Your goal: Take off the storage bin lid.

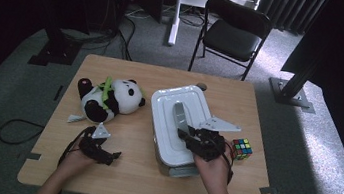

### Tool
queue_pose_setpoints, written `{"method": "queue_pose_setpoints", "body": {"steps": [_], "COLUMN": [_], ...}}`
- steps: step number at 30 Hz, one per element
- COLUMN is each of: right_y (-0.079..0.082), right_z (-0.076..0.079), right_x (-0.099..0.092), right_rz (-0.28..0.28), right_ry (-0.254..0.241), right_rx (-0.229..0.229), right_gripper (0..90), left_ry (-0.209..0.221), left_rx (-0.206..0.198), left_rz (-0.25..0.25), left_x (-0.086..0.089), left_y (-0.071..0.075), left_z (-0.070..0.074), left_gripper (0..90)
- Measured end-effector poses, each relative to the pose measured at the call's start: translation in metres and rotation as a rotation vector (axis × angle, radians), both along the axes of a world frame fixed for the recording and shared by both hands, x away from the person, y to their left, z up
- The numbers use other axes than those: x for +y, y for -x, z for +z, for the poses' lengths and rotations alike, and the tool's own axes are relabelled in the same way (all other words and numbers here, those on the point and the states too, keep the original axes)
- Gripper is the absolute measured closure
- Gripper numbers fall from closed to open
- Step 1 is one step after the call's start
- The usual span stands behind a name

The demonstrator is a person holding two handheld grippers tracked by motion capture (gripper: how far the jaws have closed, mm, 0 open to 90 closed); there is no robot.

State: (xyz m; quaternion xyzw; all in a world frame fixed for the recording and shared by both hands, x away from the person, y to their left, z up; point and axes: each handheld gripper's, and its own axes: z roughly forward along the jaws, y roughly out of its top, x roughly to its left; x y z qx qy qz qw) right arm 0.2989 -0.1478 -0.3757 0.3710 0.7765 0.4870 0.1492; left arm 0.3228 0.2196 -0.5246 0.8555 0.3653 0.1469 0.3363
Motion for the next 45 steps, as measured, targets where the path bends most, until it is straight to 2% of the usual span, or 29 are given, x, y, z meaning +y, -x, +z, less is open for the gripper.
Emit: {"method": "queue_pose_setpoints", "body": {"steps": [7, 16, 24, 37, 38, 44, 45], "right_y": [-0.007, -0.031, -0.05, -0.086, -0.092, -0.107, -0.113], "right_z": [0.006, 0.016, 0.018, 0.011, 0.008, -0.002, -0.006], "right_x": [-0.012, -0.034, -0.049, -0.076, -0.081, -0.092, -0.096], "right_rz": [-0.037, -0.103, -0.153, -0.268, -0.292, -0.336, -0.359], "right_ry": [-0.014, -0.041, -0.05, -0.049, -0.048, -0.044, -0.039], "right_rx": [-0.023, -0.042, -0.054, -0.051, -0.046, -0.031, -0.02], "right_gripper": [70.1, 70.2, 70.3, 70.4, 70.4, 70.4, 70.4], "left_ry": [0.0, -0.002, -0.004, -0.004, -0.006, -0.006, -0.007], "left_rx": [0.0, -0.001, -0.002, -0.002, -0.001, 0.0, -0.002], "left_rz": [0.0, -0.002, -0.002, -0.002, -0.003, -0.003, -0.005], "left_x": [0.0, 0.0, 0.0, 0.0, 0.0, 0.0, 0.0], "left_y": [0.0, 0.0, 0.0, 0.0, 0.0, 0.0, 0.0], "left_z": [0.0, 0.0, 0.0, 0.0, 0.0, 0.0, 0.0], "left_gripper": [0.6, 0.6, 0.6, 0.6, 0.5, 0.6, 0.5]}}
